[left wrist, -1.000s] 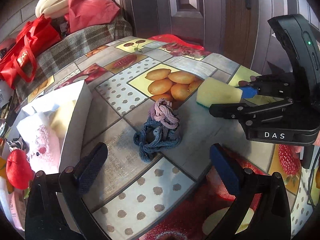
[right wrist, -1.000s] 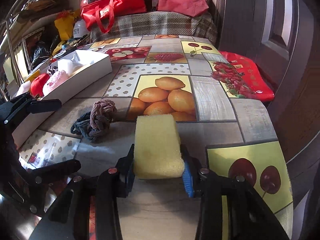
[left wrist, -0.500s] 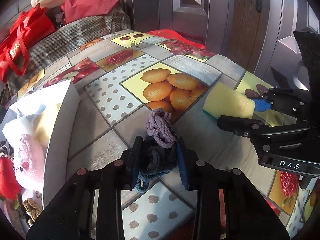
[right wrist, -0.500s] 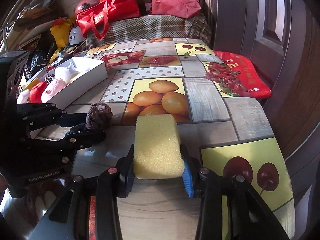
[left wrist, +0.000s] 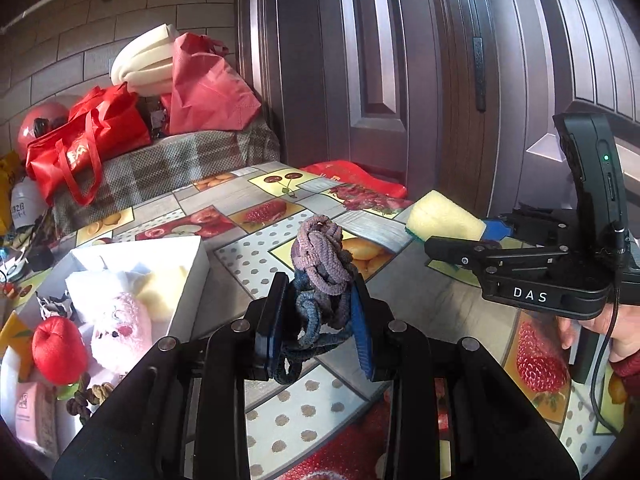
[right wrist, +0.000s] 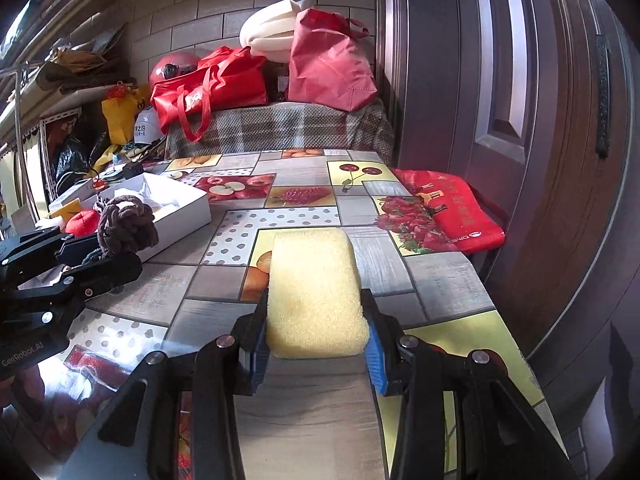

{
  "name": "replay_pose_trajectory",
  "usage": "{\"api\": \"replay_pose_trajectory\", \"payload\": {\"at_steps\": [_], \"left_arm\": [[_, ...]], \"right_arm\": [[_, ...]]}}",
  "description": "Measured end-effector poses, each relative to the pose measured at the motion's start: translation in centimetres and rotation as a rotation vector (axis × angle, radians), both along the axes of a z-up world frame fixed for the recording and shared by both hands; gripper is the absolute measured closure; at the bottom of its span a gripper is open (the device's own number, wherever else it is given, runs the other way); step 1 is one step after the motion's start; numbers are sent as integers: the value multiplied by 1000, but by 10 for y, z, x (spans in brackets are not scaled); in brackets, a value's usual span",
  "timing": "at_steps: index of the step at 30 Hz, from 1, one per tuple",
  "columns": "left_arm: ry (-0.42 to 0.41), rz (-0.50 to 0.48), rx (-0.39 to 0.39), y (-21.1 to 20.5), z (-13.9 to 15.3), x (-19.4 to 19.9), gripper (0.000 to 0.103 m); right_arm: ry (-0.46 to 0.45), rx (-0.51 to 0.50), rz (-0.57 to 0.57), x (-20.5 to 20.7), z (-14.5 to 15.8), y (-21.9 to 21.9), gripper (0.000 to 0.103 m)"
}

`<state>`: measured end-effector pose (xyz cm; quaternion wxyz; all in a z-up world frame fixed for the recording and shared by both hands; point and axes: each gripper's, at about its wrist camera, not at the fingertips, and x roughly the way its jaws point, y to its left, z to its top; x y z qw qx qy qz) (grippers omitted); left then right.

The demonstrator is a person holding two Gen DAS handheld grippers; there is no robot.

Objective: Organize soft objects
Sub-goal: 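Carry the yellow sponge and blue-grey rope toy with both tools over the box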

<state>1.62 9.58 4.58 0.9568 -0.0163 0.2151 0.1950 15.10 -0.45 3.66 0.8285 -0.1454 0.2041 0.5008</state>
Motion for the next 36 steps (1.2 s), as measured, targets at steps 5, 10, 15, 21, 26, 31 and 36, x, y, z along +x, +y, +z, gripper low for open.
{"api": "replay_pose_trajectory", "payload": {"at_steps": [5, 10, 15, 21, 26, 31, 36], "left_arm": [[-14, 8, 19, -6, 1, -20, 74], [-28, 14, 10, -5, 1, -35, 74], [-46, 42, -18, 2, 1, -51, 74], [-55, 56, 22, 0, 1, -75, 74], [-61, 95, 14, 13, 1, -96, 74], [-68, 158, 23, 29, 0, -115, 74], [-72, 215, 30, 44, -2, -135, 74]], "right_arm": [[-39, 13, -25, -3, 2, 0, 63], [-1, 25, -31, -9, 1, -1, 63], [-47, 36, -25, -26, 2, -1, 63], [-48, 39, 8, -43, 2, 8, 63], [-33, 50, 45, -60, 3, 19, 63], [-35, 79, 97, -84, 4, 32, 62], [-34, 83, 160, -110, 4, 51, 62]]}}
